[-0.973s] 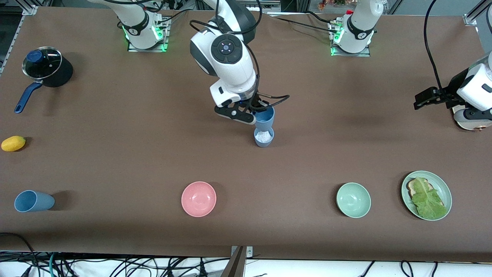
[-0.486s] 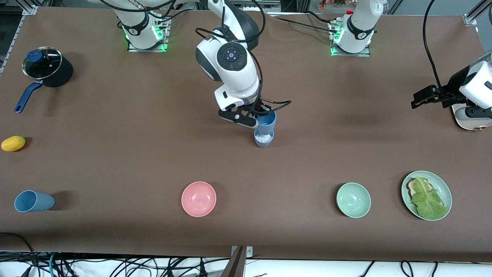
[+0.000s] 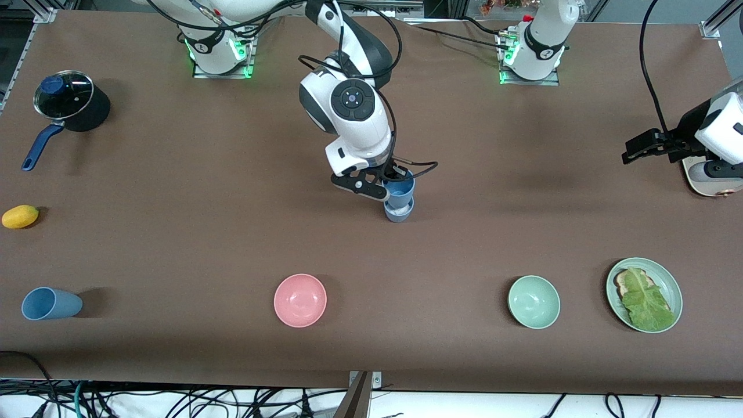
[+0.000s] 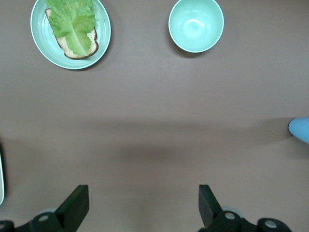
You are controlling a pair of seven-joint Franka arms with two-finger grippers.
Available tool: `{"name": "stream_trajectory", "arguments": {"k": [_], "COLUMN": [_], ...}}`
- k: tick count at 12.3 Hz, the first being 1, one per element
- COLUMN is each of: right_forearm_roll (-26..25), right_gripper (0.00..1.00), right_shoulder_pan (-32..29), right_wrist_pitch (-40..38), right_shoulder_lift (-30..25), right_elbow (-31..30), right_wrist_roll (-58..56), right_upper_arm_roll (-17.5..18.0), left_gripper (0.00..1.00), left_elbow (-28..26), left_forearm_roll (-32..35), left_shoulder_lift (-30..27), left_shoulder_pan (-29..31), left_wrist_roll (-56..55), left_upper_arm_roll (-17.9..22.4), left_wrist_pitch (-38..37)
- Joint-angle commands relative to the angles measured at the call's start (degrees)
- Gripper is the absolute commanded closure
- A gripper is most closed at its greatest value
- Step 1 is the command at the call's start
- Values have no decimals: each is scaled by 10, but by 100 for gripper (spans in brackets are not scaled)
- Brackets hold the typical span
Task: Stack blue cups with both arms
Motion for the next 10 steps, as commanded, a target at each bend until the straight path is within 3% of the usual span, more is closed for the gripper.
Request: {"name": "stream_trajectory", "arguments": {"k": [1,2,3,4,7,10], "right_forearm_roll": [-6,-6,-6,-6,-11,-8], "right_gripper": [100,100,88,46,24,2], "right_shoulder_pan": [1,1,1,-1,-2,-27], "right_wrist_pitch": [5,3,1,-1,-7,-64], "right_shoulder_lift": [15,14,12,9,1,-27], "right_elbow": [22,22,22,22,23,23], "right_wrist_roll": [-6,-7,-7,-7,-9,-60], "right_upper_arm_roll": [0,-1,-2,-2,-15,-41], "left_gripper": [0,0,0,0,0,0], "left_elbow": [-12,-12,-12,-12,-12,-12], "left_forearm_roll": [3,3,3,3,3,3], "left_shoulder_lift": [-8,-8,-8,-8,-6,-6], "left_shoulder_pan": [-2,-2,-2,-2,-2,-2], "left_wrist_roll": [15,15,15,15,15,15], "left_upper_arm_roll": [3,3,3,3,2,2], "left_wrist_pitch": [11,11,11,11,11,11]}}
